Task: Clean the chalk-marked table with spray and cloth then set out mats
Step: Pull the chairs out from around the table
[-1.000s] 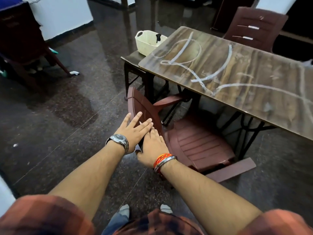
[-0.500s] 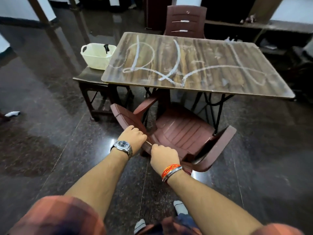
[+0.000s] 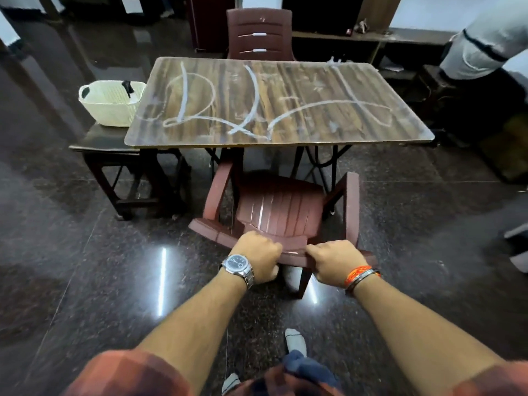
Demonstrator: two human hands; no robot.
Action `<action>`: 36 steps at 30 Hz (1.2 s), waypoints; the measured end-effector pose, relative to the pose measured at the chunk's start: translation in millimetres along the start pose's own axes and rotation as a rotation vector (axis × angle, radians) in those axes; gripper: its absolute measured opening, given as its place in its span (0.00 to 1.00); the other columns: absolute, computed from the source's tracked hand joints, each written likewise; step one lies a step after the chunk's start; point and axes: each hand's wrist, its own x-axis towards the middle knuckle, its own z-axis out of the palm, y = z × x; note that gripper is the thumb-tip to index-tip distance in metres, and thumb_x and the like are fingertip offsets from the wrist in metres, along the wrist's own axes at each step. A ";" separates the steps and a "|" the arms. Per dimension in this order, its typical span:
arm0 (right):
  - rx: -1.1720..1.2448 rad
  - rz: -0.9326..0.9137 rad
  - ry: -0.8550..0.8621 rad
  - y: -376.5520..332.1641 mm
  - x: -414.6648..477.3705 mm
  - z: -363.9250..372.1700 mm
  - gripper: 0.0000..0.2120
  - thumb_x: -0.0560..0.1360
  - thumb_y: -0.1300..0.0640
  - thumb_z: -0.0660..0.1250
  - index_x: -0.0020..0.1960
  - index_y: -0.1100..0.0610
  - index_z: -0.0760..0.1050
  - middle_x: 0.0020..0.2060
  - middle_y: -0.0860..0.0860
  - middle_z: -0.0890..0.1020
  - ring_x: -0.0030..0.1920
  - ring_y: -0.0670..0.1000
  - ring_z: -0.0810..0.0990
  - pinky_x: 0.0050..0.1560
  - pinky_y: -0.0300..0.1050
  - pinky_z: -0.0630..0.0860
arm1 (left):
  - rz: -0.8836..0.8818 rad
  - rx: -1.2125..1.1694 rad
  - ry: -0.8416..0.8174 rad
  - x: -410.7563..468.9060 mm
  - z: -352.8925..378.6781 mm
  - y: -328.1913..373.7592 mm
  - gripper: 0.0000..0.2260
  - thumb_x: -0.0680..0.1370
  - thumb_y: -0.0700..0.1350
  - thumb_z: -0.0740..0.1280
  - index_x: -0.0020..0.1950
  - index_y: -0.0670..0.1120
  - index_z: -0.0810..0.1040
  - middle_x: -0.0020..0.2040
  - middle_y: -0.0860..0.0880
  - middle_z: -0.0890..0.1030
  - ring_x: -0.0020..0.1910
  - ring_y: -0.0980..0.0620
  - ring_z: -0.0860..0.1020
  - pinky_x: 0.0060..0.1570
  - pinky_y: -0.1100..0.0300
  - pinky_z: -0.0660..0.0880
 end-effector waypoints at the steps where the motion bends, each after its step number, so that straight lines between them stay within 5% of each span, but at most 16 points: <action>1: 0.005 0.007 -0.006 3.8 0.1 -2.4 0.10 0.69 0.50 0.64 0.48 0.53 0.72 0.45 0.50 0.82 0.46 0.58 0.81 0.38 0.48 0.73 | -0.003 -0.010 0.011 -2.0 0.6 -4.8 0.11 0.71 0.50 0.65 0.50 0.46 0.77 0.50 0.46 0.83 0.50 0.42 0.81 0.48 0.54 0.73; 7: 0.094 0.074 0.034 -8.5 2.6 3.0 0.14 0.70 0.51 0.64 0.53 0.55 0.72 0.51 0.55 0.80 0.51 0.60 0.80 0.45 0.49 0.74 | -0.124 -0.020 -0.147 14.6 2.0 -12.9 0.14 0.71 0.51 0.65 0.55 0.49 0.78 0.55 0.46 0.82 0.53 0.41 0.81 0.48 0.52 0.76; 10: 0.100 0.044 0.083 -6.8 10.4 13.5 0.12 0.69 0.50 0.66 0.50 0.55 0.74 0.45 0.54 0.82 0.44 0.60 0.82 0.38 0.48 0.73 | -0.150 -0.011 -0.182 19.9 1.1 -3.0 0.14 0.73 0.51 0.65 0.57 0.49 0.78 0.57 0.45 0.82 0.54 0.40 0.81 0.49 0.51 0.76; 14: -0.003 -0.033 0.117 26.1 12.2 13.7 0.12 0.55 0.53 0.74 0.34 0.53 0.73 0.28 0.50 0.79 0.27 0.56 0.80 0.22 0.42 0.68 | -0.197 -0.031 -0.156 32.6 -7.1 10.6 0.13 0.75 0.49 0.65 0.58 0.47 0.77 0.57 0.44 0.81 0.54 0.39 0.81 0.49 0.51 0.76; 18: 0.009 -0.025 0.079 73.3 9.0 12.7 0.10 0.72 0.55 0.61 0.52 0.54 0.74 0.48 0.51 0.81 0.49 0.58 0.81 0.39 0.48 0.73 | -0.185 -0.076 -0.126 67.4 -20.8 41.7 0.12 0.75 0.46 0.65 0.57 0.46 0.77 0.56 0.43 0.82 0.53 0.39 0.82 0.48 0.50 0.76; 21: 0.034 -0.010 0.057 93.1 16.4 13.4 0.11 0.74 0.56 0.59 0.55 0.54 0.73 0.51 0.50 0.80 0.52 0.58 0.79 0.43 0.48 0.72 | -0.158 -0.088 -0.116 85.6 -21.4 39.7 0.12 0.74 0.48 0.65 0.57 0.47 0.76 0.55 0.45 0.82 0.53 0.40 0.81 0.47 0.51 0.76; 27: -0.049 -0.116 0.168 111.4 34.1 15.9 0.13 0.54 0.56 0.75 0.34 0.54 0.73 0.27 0.49 0.78 0.26 0.54 0.79 0.20 0.41 0.66 | -0.214 -0.056 -0.132 96.5 -14.8 24.4 0.13 0.75 0.48 0.65 0.58 0.48 0.75 0.57 0.46 0.81 0.54 0.40 0.81 0.49 0.50 0.76; 36: -0.065 -0.126 0.217 149.0 46.5 21.5 0.15 0.51 0.55 0.77 0.32 0.52 0.73 0.24 0.48 0.76 0.22 0.51 0.76 0.21 0.38 0.58 | -0.188 0.001 -0.094 130.5 -19.2 35.2 0.10 0.78 0.44 0.62 0.58 0.45 0.74 0.55 0.44 0.82 0.52 0.40 0.82 0.47 0.51 0.75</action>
